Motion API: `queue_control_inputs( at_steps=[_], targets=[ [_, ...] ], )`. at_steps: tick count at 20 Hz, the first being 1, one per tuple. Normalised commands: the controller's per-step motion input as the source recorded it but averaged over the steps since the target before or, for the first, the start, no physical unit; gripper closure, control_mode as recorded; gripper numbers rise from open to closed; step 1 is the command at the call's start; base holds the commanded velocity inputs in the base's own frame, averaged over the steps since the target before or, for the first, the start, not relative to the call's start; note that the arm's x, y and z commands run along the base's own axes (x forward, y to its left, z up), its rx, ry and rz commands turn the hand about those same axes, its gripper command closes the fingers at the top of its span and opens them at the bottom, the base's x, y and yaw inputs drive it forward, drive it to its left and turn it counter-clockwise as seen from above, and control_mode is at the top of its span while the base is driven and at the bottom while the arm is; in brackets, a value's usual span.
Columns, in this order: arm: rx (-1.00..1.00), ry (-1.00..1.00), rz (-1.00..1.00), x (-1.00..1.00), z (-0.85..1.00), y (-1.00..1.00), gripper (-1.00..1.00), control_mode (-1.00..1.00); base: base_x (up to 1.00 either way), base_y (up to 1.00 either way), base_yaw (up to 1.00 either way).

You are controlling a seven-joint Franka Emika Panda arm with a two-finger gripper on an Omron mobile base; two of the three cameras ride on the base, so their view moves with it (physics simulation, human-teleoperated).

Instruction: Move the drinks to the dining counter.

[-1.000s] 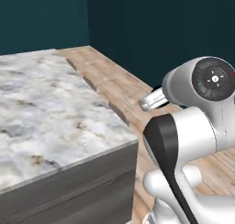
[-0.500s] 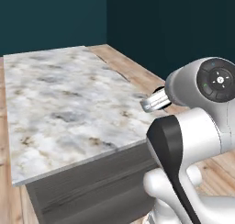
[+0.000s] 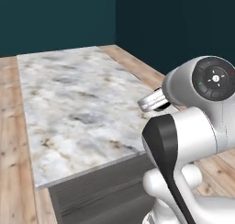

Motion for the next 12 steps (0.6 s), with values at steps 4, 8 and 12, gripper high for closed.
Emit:
queue_control_inputs(
  at_steps=[4,8,12],
  targets=[
    [0.0,0.0,0.0,0.0,0.0,0.0,1.0,1.0,0.26,0.32,0.07],
    [0.0,0.0,0.0,0.0,0.0,0.0,1.0,1.0,0.09,0.73,0.26],
    [0.0,0.0,0.0,0.0,0.0,0.0,1.0,1.0,0.79,0.07,0.39]
  ],
)
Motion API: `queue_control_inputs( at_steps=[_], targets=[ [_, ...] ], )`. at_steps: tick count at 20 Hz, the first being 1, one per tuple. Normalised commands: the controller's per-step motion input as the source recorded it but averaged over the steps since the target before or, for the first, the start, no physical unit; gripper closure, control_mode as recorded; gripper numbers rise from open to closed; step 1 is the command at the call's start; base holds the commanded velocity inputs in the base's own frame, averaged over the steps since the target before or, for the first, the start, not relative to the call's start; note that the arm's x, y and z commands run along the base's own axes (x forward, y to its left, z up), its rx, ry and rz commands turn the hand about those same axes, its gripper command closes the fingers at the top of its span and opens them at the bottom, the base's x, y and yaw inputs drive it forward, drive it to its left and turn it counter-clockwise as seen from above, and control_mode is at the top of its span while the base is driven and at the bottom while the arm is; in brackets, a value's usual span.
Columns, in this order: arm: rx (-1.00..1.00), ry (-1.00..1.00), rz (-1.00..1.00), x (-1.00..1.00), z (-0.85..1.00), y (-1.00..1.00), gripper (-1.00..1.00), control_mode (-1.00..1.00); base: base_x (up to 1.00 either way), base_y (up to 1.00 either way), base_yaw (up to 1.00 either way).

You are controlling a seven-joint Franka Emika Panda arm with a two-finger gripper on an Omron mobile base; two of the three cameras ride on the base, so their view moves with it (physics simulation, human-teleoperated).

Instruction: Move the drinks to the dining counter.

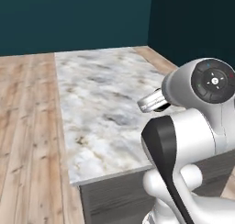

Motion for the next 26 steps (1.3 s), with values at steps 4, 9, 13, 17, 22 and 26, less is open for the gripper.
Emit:
queue_control_inputs(
  at_steps=[4,9,13,17,22,26],
  targets=[
    [0.0,0.0,0.0,0.0,0.0,0.0,1.0,1.0,0.99,0.23,0.28],
    [0.0,0.0,0.0,0.0,0.0,0.0,1.0,1.0,1.0,0.01,0.16],
    [0.0,0.0,0.0,0.0,0.0,0.0,1.0,1.0,0.72,0.04,0.14],
    [0.0,0.0,0.0,0.0,0.0,0.0,1.0,1.0,0.49,0.0,0.44],
    [0.03,0.02,0.13,0.09,0.0,0.0,1.0,-1.0,0.21,0.0,0.23],
    [0.15,0.16,0.18,0.01,0.0,0.06,1.0,-1.0,0.0,0.0,0.0]
  ],
)
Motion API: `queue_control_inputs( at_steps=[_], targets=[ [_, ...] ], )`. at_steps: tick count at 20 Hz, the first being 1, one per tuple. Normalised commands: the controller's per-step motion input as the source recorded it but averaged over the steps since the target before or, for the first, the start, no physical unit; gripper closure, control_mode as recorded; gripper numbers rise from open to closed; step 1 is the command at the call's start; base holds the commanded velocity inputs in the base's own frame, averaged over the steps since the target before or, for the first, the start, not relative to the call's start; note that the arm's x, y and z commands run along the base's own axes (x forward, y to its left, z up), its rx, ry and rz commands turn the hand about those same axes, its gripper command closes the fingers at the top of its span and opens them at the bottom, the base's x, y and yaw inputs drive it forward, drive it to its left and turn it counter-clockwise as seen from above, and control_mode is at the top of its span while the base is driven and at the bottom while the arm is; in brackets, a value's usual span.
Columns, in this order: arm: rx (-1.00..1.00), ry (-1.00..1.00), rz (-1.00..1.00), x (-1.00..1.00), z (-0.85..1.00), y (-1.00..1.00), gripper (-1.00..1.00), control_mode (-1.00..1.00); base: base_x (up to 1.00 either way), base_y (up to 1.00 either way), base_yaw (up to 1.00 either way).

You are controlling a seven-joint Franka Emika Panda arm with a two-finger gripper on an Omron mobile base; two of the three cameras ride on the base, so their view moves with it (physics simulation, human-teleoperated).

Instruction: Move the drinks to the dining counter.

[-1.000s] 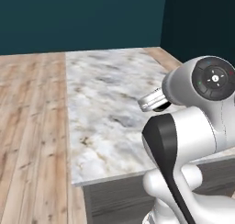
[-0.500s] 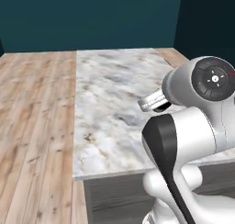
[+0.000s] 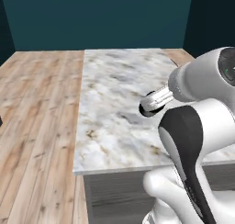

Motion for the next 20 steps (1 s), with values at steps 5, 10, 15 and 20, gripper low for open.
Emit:
queue_control_inputs(
  at_steps=[5,10,15,20],
  targets=[
    [0.07,0.18,0.06,0.04,0.07,0.0,1.0,-1.0,0.0,0.0,0.0],
    [-0.03,0.19,-0.01,0.0,0.07,0.08,1.0,-1.0,0.0,0.0,0.0],
    [-0.03,0.13,-0.01,0.31,-0.09,0.17,1.0,-1.0,0.0,0.0,0.0],
    [0.08,-0.03,0.03,0.16,-0.49,0.05,1.0,-1.0,0.0,0.0,0.0]
  ],
)
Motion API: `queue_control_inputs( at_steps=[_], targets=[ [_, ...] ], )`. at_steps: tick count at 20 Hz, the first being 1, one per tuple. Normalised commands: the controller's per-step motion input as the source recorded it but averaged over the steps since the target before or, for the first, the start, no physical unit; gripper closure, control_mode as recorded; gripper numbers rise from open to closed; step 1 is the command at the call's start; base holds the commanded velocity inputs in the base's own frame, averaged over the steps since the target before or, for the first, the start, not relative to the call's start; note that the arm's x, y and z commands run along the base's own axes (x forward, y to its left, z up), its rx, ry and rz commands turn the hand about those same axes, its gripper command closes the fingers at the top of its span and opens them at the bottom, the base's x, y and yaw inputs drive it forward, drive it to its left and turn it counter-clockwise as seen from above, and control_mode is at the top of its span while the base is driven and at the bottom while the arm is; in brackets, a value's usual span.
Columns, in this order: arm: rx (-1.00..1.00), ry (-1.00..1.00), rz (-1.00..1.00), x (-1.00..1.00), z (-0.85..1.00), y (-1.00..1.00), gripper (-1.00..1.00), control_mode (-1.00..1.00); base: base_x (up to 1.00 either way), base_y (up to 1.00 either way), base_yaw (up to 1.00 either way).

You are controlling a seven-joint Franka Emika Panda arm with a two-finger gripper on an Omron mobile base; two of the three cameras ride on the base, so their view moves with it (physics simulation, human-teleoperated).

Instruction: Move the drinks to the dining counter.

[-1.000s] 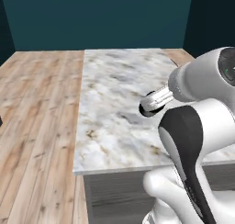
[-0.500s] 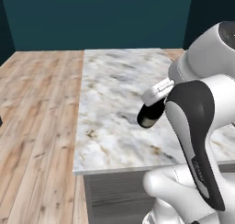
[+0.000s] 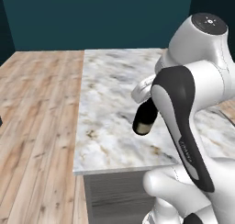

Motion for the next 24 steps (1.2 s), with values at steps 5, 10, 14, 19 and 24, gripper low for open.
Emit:
queue_control_inputs(
  at_steps=[5,10,14,19,24],
  targets=[
    [0.12,-0.03,0.05,0.22,-0.54,0.0,1.0,-1.0,0.0,0.0,0.0],
    [0.03,0.0,0.03,0.3,-0.18,0.0,1.0,-1.0,0.0,0.0,0.0],
    [0.0,0.09,0.0,0.24,0.03,0.0,1.0,-1.0,0.0,0.0,0.0],
    [-0.01,0.24,-0.02,0.13,0.17,0.03,1.0,-1.0,0.0,0.0,0.0],
    [-0.01,0.23,-0.01,0.17,0.03,0.09,1.0,-1.0,0.0,0.0,0.0]
  ],
)
